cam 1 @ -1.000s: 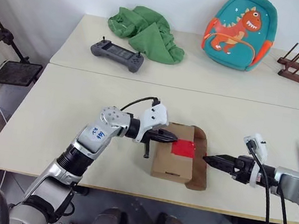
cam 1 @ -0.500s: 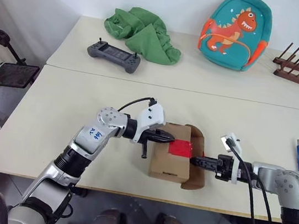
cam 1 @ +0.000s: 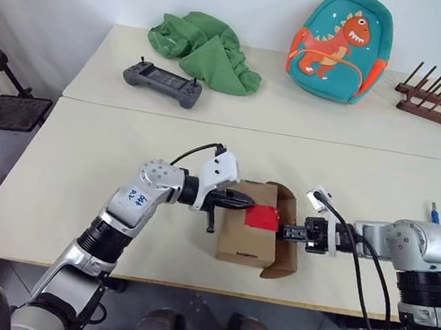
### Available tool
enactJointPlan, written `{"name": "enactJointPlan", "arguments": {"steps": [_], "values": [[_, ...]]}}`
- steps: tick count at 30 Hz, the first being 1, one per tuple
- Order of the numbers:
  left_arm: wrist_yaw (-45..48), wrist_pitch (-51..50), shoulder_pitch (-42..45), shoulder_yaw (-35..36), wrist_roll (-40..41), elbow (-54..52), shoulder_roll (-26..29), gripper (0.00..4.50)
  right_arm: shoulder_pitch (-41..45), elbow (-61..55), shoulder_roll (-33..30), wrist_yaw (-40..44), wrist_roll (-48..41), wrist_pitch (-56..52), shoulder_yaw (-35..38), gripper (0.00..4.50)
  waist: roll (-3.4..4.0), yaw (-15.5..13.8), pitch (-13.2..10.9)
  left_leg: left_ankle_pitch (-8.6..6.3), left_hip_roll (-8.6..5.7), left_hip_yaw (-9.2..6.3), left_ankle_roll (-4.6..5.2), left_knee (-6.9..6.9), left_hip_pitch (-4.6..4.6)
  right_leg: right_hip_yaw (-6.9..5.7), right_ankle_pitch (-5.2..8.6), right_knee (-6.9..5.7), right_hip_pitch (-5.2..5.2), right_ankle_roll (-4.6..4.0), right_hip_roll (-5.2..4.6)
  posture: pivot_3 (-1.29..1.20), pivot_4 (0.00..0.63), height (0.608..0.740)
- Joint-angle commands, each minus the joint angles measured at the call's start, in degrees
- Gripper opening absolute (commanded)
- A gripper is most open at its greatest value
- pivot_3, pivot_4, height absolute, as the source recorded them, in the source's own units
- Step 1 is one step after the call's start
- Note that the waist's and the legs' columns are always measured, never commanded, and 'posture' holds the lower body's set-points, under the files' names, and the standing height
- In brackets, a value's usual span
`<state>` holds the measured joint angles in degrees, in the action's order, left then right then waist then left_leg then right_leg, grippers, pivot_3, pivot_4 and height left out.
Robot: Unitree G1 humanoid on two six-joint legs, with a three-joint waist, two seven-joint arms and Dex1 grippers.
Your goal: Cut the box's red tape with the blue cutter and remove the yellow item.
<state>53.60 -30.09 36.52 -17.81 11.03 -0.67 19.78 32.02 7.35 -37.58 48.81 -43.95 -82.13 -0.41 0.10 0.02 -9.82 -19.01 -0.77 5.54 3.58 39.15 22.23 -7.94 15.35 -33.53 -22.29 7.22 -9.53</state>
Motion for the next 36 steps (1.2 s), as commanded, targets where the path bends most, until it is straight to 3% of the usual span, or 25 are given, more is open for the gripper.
{"name": "enactJointPlan", "arguments": {"steps": [1, 3, 12, 16, 25, 36], "values": [[0.43, -1.22, -1.94, -1.91, -0.77, 0.70, 0.78, 0.00, -0.15, 2.40, 0.50, 0.66, 1.49, -1.04, -4.50, 0.59, 0.00, 0.10, 0.00, 0.00, 0.00, 0.00, -0.01, -0.02, 0.00, 0.00, 0.00, -0.02, -0.01, 0.00, 0.01, 0.00, 0.150, 0.740], [0.91, -0.78, -1.95, -2.16, -0.78, 0.78, 0.88, 0.00, 0.93, 3.83, 0.30, 0.87, 2.13, -1.10, -4.45, 0.04, -0.23, 0.14, 0.14, 0.01, 0.02, 0.00, -0.02, -0.05, -0.01, -0.01, 0.00, -0.11, 0.00, 0.00, 0.05, 0.00, 0.150, 0.740], [0.82, 3.28, -2.12, -1.67, -0.62, 3.08, -1.02, 0.00, 4.62, 0.56, -2.95, -0.71, -0.39, -9.68, 0.56, 0.04, -0.09, -0.57, 0.07, -0.03, 0.02, -0.04, -0.07, -0.08, 0.19, -0.06, -0.05, 0.00, -0.15, -0.06, 0.01, 0.00, 0.150, 0.740], [-1.97, 8.61, -2.11, -0.35, 0.40, 9.09, -8.00, 0.00, 9.47, 0.03, -13.53, -0.98, -5.74, -10.37, 0.29, 0.04, 0.36, -1.82, -0.12, 0.13, -0.16, -0.07, 0.29, -0.05, 0.42, -0.13, -0.07, 0.05, -0.25, -0.03, -0.14, 0.00, 0.150, 0.740], [-6.20, 18.90, -1.15, 0.68, 1.02, 17.74, -21.63, 0.00, 18.18, 2.74, -31.37, -0.52, -12.34, -10.37, -7.31, 0.04, 0.45, -2.92, -0.22, 0.11, -0.39, -0.19, 0.63, 0.02, 1.03, -0.77, -0.25, 0.70, -0.39, 0.30, -0.22, 0.00, 0.150, 0.740], [-6.40, 22.07, -4.98, 0.39, 1.68, 16.43, -23.63, 0.00, 26.87, 0.58, -39.33, 1.93, -16.70, -10.37, -19.36, 0.04, 0.56, -2.92, -0.30, 0.08, -0.33, -0.25, 0.68, 0.02, 1.10, -1.09, -0.26, 0.90, -0.34, 0.32, -0.18, 0.00, 0.150, 0.740]]}}
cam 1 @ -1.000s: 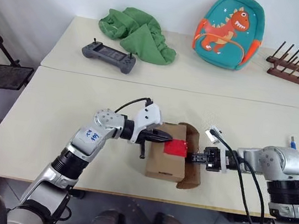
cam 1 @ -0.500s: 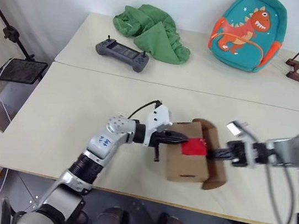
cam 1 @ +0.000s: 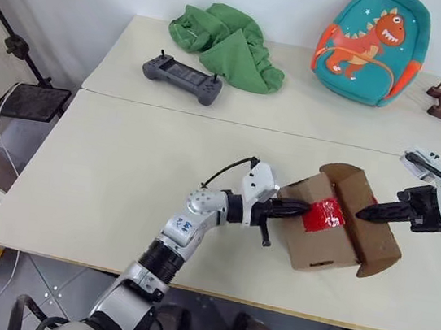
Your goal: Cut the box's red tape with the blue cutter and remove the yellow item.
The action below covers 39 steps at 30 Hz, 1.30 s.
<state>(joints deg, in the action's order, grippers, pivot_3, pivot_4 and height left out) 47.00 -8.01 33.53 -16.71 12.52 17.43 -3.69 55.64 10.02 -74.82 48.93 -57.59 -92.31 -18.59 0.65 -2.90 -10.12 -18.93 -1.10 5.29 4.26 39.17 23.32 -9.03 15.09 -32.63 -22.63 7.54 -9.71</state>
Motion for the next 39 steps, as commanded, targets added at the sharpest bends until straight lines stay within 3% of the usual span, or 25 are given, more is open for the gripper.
{"name": "enactJointPlan", "arguments": {"steps": [1, 9, 17, 25, 33, 36, 39], "values": [[0.16, -0.14, -2.40, -0.69, 0.31, -2.17, -0.09, 0.00, 4.05, -2.29, -2.50, 1.99, -3.43, -0.19, -2.03, 0.04, 0.05, -0.04, -0.03, -0.01, 0.03, -0.02, -0.01, 0.00, 0.00, -0.01, 0.00, 0.00, 0.00, 0.00, 0.00, 0.00, 0.150, 0.740], [0.75, -2.06, -6.90, -0.53, 1.53, -8.20, 3.12, 0.00, 13.16, -2.67, -3.01, 1.40, -6.84, -0.19, -9.18, 0.04, 0.18, 0.01, -0.12, -0.05, 0.07, -0.02, -0.02, 0.00, 0.03, -0.01, 0.00, 0.08, -0.01, 0.00, 0.02, 0.00, 0.150, 0.740], [0.59, -3.66, -9.58, -0.31, 2.09, -10.98, 4.47, 0.00, 16.86, -5.78, -4.67, -3.61, -10.33, -0.19, -13.36, 0.04, 0.28, -0.05, -0.19, -0.15, 0.06, -0.03, 0.04, 0.00, 0.11, -0.04, 0.00, 0.11, -0.06, 0.00, 0.04, 0.00, 0.150, 0.740], [2.50, -8.90, -7.60, 0.29, 3.52, -14.71, 7.17, 0.00, 10.90, -6.23, -3.50, -11.12, -13.21, -0.19, -8.46, 0.04, 0.29, -0.04, -0.20, -0.15, 0.06, -0.02, 0.05, 0.02, 0.11, -0.10, 0.00, 0.09, -0.03, 0.00, 0.21, 0.00, 0.150, 0.740], [5.63, -31.24, -0.82, 0.39, 12.32, -31.12, 16.10, 0.00, 7.52, -6.84, -1.37, -17.37, -16.50, -0.19, -2.20, 0.04, 0.27, 0.12, -0.22, -0.09, 0.05, 0.00, 0.10, 0.12, 0.08, -0.07, 0.00, -0.14, -0.01, 0.00, 0.34, 0.00, 0.150, 0.740], [2.25, -34.19, 3.51, 0.73, 12.00, -30.77, 14.85, 0.00, 6.48, -7.27, -0.48, -19.63, -18.11, -0.19, -0.36, 0.04, 0.26, 0.03, -0.23, -0.07, 0.01, -0.02, 0.13, 0.18, -0.02, -0.07, 0.00, -0.18, 0.14, 0.00, 0.32, 0.00, 0.150, 0.740], [-2.36, -29.99, 7.61, 0.66, 8.16, -23.76, 11.17, 0.00, 5.39, -7.91, 0.45, -21.98, -19.92, -0.19, 1.18, 0.04, 0.25, 0.02, -0.23, -0.06, -0.01, -0.02, 0.16, 0.27, -0.02, -0.07, -0.02, -0.24, 0.17, 0.05, 0.34, 0.00, 0.150, 0.740]]}}
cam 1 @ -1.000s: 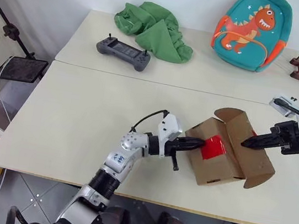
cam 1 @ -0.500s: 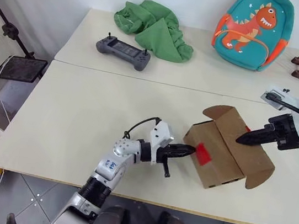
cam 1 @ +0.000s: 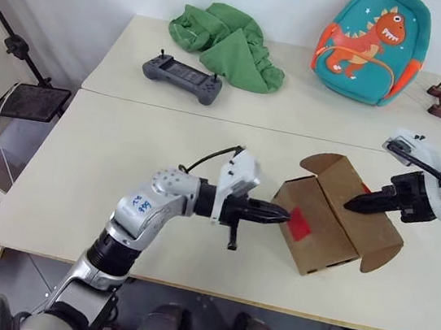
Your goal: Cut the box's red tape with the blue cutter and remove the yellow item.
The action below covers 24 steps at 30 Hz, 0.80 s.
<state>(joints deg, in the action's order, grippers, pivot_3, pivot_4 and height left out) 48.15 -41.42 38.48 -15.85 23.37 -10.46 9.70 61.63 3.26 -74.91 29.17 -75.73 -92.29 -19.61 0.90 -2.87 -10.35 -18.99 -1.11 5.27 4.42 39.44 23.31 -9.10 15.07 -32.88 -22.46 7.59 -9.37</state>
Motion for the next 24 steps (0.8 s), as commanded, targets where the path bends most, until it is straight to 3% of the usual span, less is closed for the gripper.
{"name": "enactJointPlan", "arguments": {"steps": [1, 5, 14, 18, 24], "values": [[-4.07, 5.59, 3.86, -1.15, -4.57, 6.78, -2.78, 0.00, -0.95, -1.37, 0.82, -3.02, -2.40, -0.21, 2.64, 0.04, -0.01, 0.02, -0.01, 0.01, 0.00, 0.01, 0.02, 0.04, 0.00, -0.01, 0.00, -0.04, 0.00, 0.01, 0.01, 0.00, 0.150, 0.740], [-3.44, 9.02, 7.09, -5.64, -9.92, 12.82, -2.33, 0.00, -1.80, -2.02, 1.56, -5.87, -4.42, -0.21, 3.83, 0.04, -0.01, 0.14, -0.01, 0.03, 0.05, 0.07, 0.02, 0.10, 0.00, 0.00, 0.00, -0.11, -0.03, 0.01, 0.11, 0.00, 0.150, 0.740], [-3.47, 12.93, 7.45, -7.60, -12.74, 17.59, -5.60, 0.00, -4.09, -1.75, 1.13, -10.81, -9.12, -0.21, 6.89, 0.04, -0.02, 0.00, -0.01, 0.03, 0.09, 0.05, 0.02, 0.31, 0.03, 0.02, -0.02, -0.18, -0.02, 0.03, 0.07, 0.00, 0.150, 0.740], [1.43, 13.12, 5.93, -12.10, -15.81, 16.91, -0.13, 0.00, -5.54, -0.16, -0.63, -10.77, -7.55, -0.21, 9.49, 0.04, -0.02, 0.00, -0.01, 0.03, 0.08, 0.04, 0.02, 0.32, 0.03, 0.02, -0.02, -0.20, -0.02, 0.03, 0.06, 0.00, 0.150, 0.740], [3.42, 10.19, 3.68, -10.08, -13.92, 15.20, 3.39, 0.00, -6.28, 2.65, -3.51, -5.39, 1.58, -0.21, 11.80, 0.04, 0.01, -0.08, 0.03, 0.00, 0.06, 0.02, 0.05, 0.44, 0.00, 0.02, -0.02, -0.20, 0.08, 0.03, -0.02, 0.00, 0.150, 0.740]]}}
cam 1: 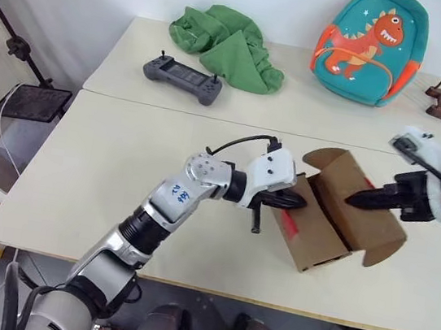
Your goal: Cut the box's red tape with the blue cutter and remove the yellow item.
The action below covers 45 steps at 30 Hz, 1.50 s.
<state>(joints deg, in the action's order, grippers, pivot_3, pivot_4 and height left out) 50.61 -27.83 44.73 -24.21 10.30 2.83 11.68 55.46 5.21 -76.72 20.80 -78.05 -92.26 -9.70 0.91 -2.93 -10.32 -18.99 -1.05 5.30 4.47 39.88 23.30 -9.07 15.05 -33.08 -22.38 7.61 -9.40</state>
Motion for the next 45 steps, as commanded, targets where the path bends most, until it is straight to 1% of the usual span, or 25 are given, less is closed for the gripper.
{"name": "enactJointPlan", "arguments": {"steps": [1, 4, 7, 9, 12, 17, 20, 21, 22, 23, 25, 26, 27, 28, 31, 32, 34, 35, 36, 37, 38, 39, 41, 43, 45], "values": [[1.37, -3.96, -3.08, -1.45, -0.53, 1.43, 1.83, 0.00, -0.23, 1.05, -2.08, 4.24, 5.92, -0.24, 2.12, 0.04, 0.00, -0.04, 0.00, 0.00, -0.02, 0.00, 0.00, 0.05, 0.00, 0.01, 0.00, -0.01, 0.00, 0.01, -0.04, 0.00, 0.150, 0.740], [2.48, -6.35, -4.50, -1.35, -0.53, -1.96, 4.87, 0.00, -0.59, 2.20, -3.65, 9.10, 12.21, 0.77, 2.42, 0.04, 0.00, -0.08, 0.00, -0.02, -0.03, -0.01, 0.00, 0.11, 0.01, 0.05, -0.02, 0.00, -0.01, 0.03, -0.10, 0.00, 0.150, 0.740], [1.80, -9.13, -4.98, 0.30, 1.25, -5.22, 4.95, 0.00, -1.18, 1.29, -2.72, 12.00, 14.59, -0.12, 3.63, 0.04, 0.05, 0.06, -0.01, -0.02, -0.07, 0.01, -0.01, 0.11, 0.02, 0.09, -0.02, -0.18, -0.08, 0.04, -0.12, 0.00, 0.150, 0.740], [1.38, -10.79, -5.31, 1.07, 2.38, -6.16, 4.23, 0.00, -3.02, -0.25, -0.86, 13.09, 14.93, -0.02, 5.92, 0.04, 0.04, 0.01, -0.05, -0.01, -0.07, 0.00, 0.00, 0.11, 0.11, 0.09, -0.02, -0.21, -0.18, 0.04, -0.11, 0.00, 0.150, 0.740], [1.35, -12.43, -5.84, 1.27, 2.65, -7.24, 3.95, 0.00, -6.70, -2.77, 1.07, 13.35, 14.43, -0.19, 9.08, 0.04, 0.03, 0.03, -0.05, 0.00, -0.06, -0.03, 0.01, 0.10, 0.18, 0.04, -0.02, -0.23, -0.21, 0.04, -0.08, 0.00, 0.150, 0.740], [-0.83, -12.83, -5.75, 2.29, 1.87, -6.95, 3.37, 0.00, -13.66, -5.09, 6.10, 9.30, 14.29, -0.24, 16.49, 0.04, 0.03, 0.17, -0.05, 0.02, -0.06, 0.00, 0.02, 0.11, 0.13, 0.03, -0.02, -0.31, -0.17, 0.04, -0.02, 0.00, 0.150, 0.740], [-0.40, -14.34, -6.04, 2.84, 2.44, -7.50, 4.38, 0.00, -18.48, -7.90, 8.84, 7.29, 16.05, -0.24, 21.02, 0.64, 0.03, 0.13, -0.05, 0.07, -0.06, 0.02, 0.03, 0.15, 0.11, 0.05, -0.02, -0.37, -0.17, 0.04, -0.03, 0.00, 0.150, 0.740], [-0.54, -14.99, -6.17, 3.25, 2.58, -7.63, 4.66, 0.00, -20.07, -8.26, 9.38, 6.74, 16.08, -0.24, 22.37, 0.94, 0.03, 0.04, -0.05, 0.08, -0.06, 0.02, 0.03, 0.14, 0.10, 0.05, -0.02, -0.38, -0.16, 0.04, -0.03, 0.00, 0.150, 0.740], [-0.70, -15.42, -6.25, 3.52, 2.65, -7.71, 4.81, 0.00, -21.16, -8.51, 9.75, 6.35, 15.98, -0.24, 23.39, 1.34, 0.04, 0.00, -0.05, 0.09, -0.06, 0.01, 0.02, 0.14, 0.10, 0.04, -0.02, -0.38, -0.15, 0.04, -0.03, 0.00, 0.150, 0.740], [-0.21, -15.27, -6.49, 4.11, 3.13, -7.66, 5.20, 0.19, -23.07, -9.71, 10.80, 6.30, 16.50, 0.58, 25.72, 1.61, 0.04, -0.07, -0.05, 0.09, -0.08, 0.01, 0.03, 0.16, 0.10, 0.06, -0.02, -0.42, -0.17, 0.04, -0.04, 0.00, 0.150, 0.740], [0.76, -13.55, -7.01, 6.25, 3.88, -6.66, 6.63, 0.60, -30.54, -14.21, 11.68, 9.33, 19.93, 9.69, 31.86, 2.30, 0.04, -0.18, -0.05, 0.09, -0.10, -0.04, 0.04, 0.14, 0.11, 0.02, -0.02, -0.41, -0.16, 0.04, -0.04, 0.00, 0.150, 0.740], [0.97, -13.46, -7.18, 7.66, 4.46, -6.25, 7.51, 0.88, -37.37, -18.22, 10.85, 14.43, 24.95, 19.05, 34.88, 2.65, 0.04, -0.30, -0.05, 0.09, -0.10, -0.01, 0.04, 0.14, 0.09, 0.04, -0.02, -0.42, -0.17, 0.05, -0.03, 0.00, 0.150, 0.740], [0.98, -13.52, -7.24, 8.51, 4.88, -6.01, 8.08, 1.19, -42.33, -20.92, 10.17, 18.25, 28.60, 25.85, 36.78, 3.01, 0.03, -0.31, -0.05, 0.09, -0.14, -0.01, 0.04, 0.10, 0.11, 0.02, 0.00, -0.39, -0.17, 0.08, -0.02, 0.00, 0.150, 0.740], [1.51, -13.43, -7.51, 9.60, 5.46, -6.06, 9.12, 1.49, -45.81, -22.42, 11.27, 20.54, 30.25, 30.07, 40.42, 3.35, 0.04, -0.30, -0.05, 0.09, -0.14, 0.00, 0.04, 0.10, 0.07, 0.05, 0.02, -0.43, -0.15, 0.11, 0.02, 0.00, 0.150, 0.740], [3.36, -14.71, -8.98, 13.25, 7.94, -7.14, 12.89, 2.41, -55.52, -24.62, 12.96, 28.71, 33.15, 37.96, 49.46, 4.37, 0.03, -0.12, -0.06, 0.10, -0.16, 0.10, 0.05, 0.06, 0.02, 0.12, 0.05, -0.44, -0.14, 0.17, 0.03, 0.00, 0.150, 0.740], [3.90, -15.19, -9.52, 14.02, 8.56, -7.54, 14.10, 2.73, -57.65, -25.07, 13.51, 31.31, 34.37, 41.33, 51.02, 4.50, 0.03, -0.03, -0.06, 0.10, -0.15, 0.10, 0.05, 0.07, -0.06, 0.14, 0.05, -0.47, -0.08, 0.17, 0.05, 0.00, 0.150, 0.740], [5.08, -14.94, -11.65, 16.17, 9.36, -8.55, 17.51, 3.33, -58.57, -24.07, 17.62, 40.00, 35.23, 54.41, 55.64, 4.50, -0.06, 0.32, -0.10, 0.10, -0.12, 0.13, 0.04, 0.07, -0.19, 0.19, 0.05, -0.46, 0.00, 0.17, 0.07, 0.00, 0.150, 0.740], [4.82, -14.17, -12.82, 17.75, 9.44, -8.48, 18.82, 3.67, -59.52, -23.17, 18.20, 42.71, 37.37, 59.57, 56.21, 4.50, -0.09, 0.50, -0.13, 0.11, -0.09, 0.12, 0.00, 0.07, -0.20, 0.20, 0.05, -0.45, 0.01, 0.17, 0.10, 0.00, 0.150, 0.740], [4.61, -13.54, -13.65, 18.84, 9.54, -8.37, 19.68, 3.93, -60.26, -22.53, 18.52, 44.37, 39.15, 62.98, 56.28, 4.50, -0.06, 0.66, -0.12, 0.11, -0.08, 0.13, -0.03, 0.07, -0.21, 0.24, 0.05, -0.45, 0.00, 0.18, 0.13, 0.00, 0.150, 0.740], [6.77, -9.97, -15.97, 20.15, 9.49, -8.28, 21.95, 4.28, -61.95, -22.45, 18.24, 47.02, 39.77, 64.24, 56.49, 4.50, -0.05, 0.81, -0.13, 0.11, -0.10, 0.15, -0.05, 0.07, -0.28, 0.32, 0.05, -0.51, 0.01, 0.18, 0.13, 0.00, 0.150, 0.740], [10.01, -6.81, -19.34, 23.39, 11.16, -8.43, 24.08, 4.48, -63.24, -22.94, 18.55, 49.14, 39.39, 65.04, 56.63, 4.50, -0.07, 1.09, -0.14, 0.11, -0.09, 0.15, -0.06, 0.06, -0.29, 0.35, 0.05, -0.54, -0.01, 0.18, 0.13, 0.00, 0.150, 0.740], [12.36, -5.48, -22.34, 27.00, 13.48, -8.56, 25.79, 4.48, -64.63, -24.00, 18.81, 50.96, 38.15, 64.52, 56.75, 4.50, -0.07, 1.43, -0.14, 0.11, -0.06, 0.15, -0.10, 0.05, -0.29, 0.37, 0.06, -0.54, -0.04, 0.17, 0.15, 0.00, 0.150, 0.740], [13.62, -6.50, -26.15, 33.48, 17.62, -8.88, 28.29, 4.48, -65.18, -27.19, 20.85, 53.06, 37.34, 68.75, 55.28, 4.50, -0.11, 1.83, -0.16, 0.06, 0.01, 0.17, -0.19, -0.03, -0.33, 0.43, 0.10, -0.55, -0.10, 0.09, 0.18, 0.00, 0.150, 0.740], [13.70, -7.13, -28.25, 36.74, 19.00, -9.30, 30.59, 4.48, -65.60, -30.55, 22.27, 53.09, 35.52, 69.02, 53.83, 4.50, -0.10, 1.72, -0.21, 0.07, 0.09, 0.16, -0.22, -0.01, -0.34, 0.43, 0.13, -0.59, -0.08, 0.03, 0.21, 0.00, 0.150, 0.740], [14.18, -7.63, -31.51, 40.16, 19.38, -10.02, 34.13, 4.48, -65.89, -33.32, 24.40, 52.78, 35.38, 70.54, 51.04, 4.50, -0.09, 1.64, -0.25, 0.07, 0.09, 0.14, -0.30, 0.04, -0.38, 0.53, 0.14, -0.68, -0.07, 0.01, 0.13, 0.00, 0.150, 0.740]]}}
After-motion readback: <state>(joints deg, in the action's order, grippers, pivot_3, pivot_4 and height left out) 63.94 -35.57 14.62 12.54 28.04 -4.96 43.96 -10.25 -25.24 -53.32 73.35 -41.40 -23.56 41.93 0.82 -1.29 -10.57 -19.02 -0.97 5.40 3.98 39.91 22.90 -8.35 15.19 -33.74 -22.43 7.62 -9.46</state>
